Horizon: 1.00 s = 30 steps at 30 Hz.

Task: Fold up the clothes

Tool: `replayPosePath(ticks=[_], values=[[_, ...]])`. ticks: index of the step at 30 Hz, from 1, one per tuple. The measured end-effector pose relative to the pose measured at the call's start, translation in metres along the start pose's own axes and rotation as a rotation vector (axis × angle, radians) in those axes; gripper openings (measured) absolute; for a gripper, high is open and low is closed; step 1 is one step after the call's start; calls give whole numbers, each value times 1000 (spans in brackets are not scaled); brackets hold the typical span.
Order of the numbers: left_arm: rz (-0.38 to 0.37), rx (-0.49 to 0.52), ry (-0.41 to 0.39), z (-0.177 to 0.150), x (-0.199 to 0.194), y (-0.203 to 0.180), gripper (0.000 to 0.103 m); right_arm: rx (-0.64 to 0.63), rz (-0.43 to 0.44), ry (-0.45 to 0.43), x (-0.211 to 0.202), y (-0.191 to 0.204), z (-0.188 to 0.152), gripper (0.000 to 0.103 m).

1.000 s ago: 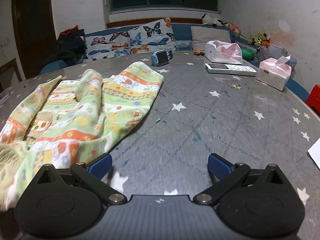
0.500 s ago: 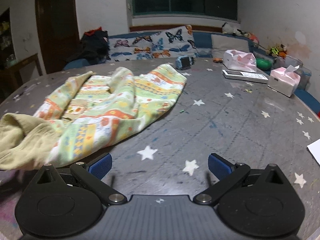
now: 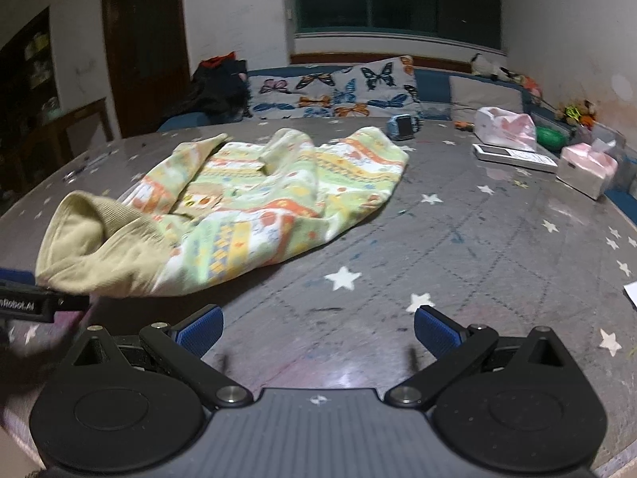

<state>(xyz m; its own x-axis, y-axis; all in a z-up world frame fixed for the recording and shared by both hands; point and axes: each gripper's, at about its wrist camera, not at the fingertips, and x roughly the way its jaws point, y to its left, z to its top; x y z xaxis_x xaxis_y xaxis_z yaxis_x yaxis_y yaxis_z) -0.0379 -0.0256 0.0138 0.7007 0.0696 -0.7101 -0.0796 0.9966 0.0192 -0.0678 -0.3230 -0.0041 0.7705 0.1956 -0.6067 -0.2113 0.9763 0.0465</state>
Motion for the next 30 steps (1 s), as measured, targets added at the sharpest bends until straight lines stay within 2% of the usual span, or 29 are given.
replayPosePath(ticks=[16, 30], values=[[10, 32, 8, -2, -6, -10, 103, -52, 64, 14, -2, 21, -2, 103], [19, 38, 10, 2, -6, -12, 103, -59, 81, 19, 2, 25, 2, 103]])
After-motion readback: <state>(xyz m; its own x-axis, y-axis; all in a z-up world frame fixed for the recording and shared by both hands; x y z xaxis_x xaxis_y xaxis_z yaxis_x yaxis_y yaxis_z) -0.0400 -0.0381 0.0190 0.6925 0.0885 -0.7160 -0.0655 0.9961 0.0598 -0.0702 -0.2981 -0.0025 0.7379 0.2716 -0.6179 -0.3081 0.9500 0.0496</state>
